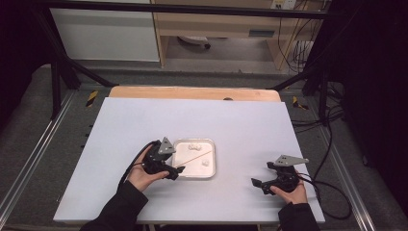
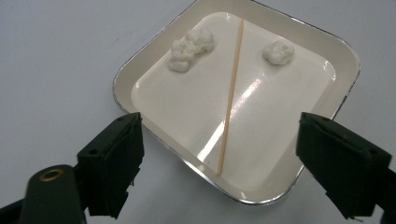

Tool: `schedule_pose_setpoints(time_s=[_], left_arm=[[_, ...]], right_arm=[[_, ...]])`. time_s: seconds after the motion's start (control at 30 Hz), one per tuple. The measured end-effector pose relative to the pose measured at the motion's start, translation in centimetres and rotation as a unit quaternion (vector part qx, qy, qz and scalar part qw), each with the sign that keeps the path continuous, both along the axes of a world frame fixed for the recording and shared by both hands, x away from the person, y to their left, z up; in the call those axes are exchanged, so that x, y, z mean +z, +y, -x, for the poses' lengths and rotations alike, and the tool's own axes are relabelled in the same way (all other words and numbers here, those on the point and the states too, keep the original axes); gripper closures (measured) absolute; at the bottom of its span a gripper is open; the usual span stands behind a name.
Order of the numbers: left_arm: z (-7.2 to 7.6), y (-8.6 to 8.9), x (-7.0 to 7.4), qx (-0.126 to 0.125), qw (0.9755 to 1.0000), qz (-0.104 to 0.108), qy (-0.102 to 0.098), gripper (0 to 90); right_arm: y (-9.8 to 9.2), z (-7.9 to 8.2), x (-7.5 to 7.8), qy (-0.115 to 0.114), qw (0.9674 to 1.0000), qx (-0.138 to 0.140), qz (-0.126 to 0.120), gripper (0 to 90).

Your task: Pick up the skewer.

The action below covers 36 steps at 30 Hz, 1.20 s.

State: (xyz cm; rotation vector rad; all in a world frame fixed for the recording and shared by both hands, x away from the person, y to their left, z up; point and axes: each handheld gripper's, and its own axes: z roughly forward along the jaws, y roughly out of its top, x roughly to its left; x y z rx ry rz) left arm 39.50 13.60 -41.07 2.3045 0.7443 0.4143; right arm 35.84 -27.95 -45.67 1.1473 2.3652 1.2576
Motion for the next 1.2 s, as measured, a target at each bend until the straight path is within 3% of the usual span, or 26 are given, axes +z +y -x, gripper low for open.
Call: schedule_pose_setpoints(time_s=[0.4,0.63,0.77,0.8,1.2], left_arm=[[-1.7,-2.2,-1.1,0.004,0.9997,0.000,0.024,40.7],[-2.2,-2.9,-1.8,-0.004,0.9993,-0.017,0.032,59.0],[-2.4,-2.9,-2.0,-0.008,0.9990,-0.023,0.037,65.0],[-2.4,-2.8,-2.1,-0.008,0.9989,-0.025,0.038,70.4],[-2.6,-2.9,-2.5,-0.019,0.9983,-0.018,0.052,81.8]], right_arm=[[0.0,0.0,0.0,0.003,1.0000,0.001,0.000,0.7],[0.0,0.0,0.0,0.001,1.0000,0.001,0.000,0.7],[0.0,0.0,0.0,0.001,1.0000,0.002,0.000,0.7],[0.0,0.0,0.0,0.001,1.0000,0.002,0.000,0.7],[0.0,0.0,0.0,0.000,1.0000,0.002,-0.002,0.7]])
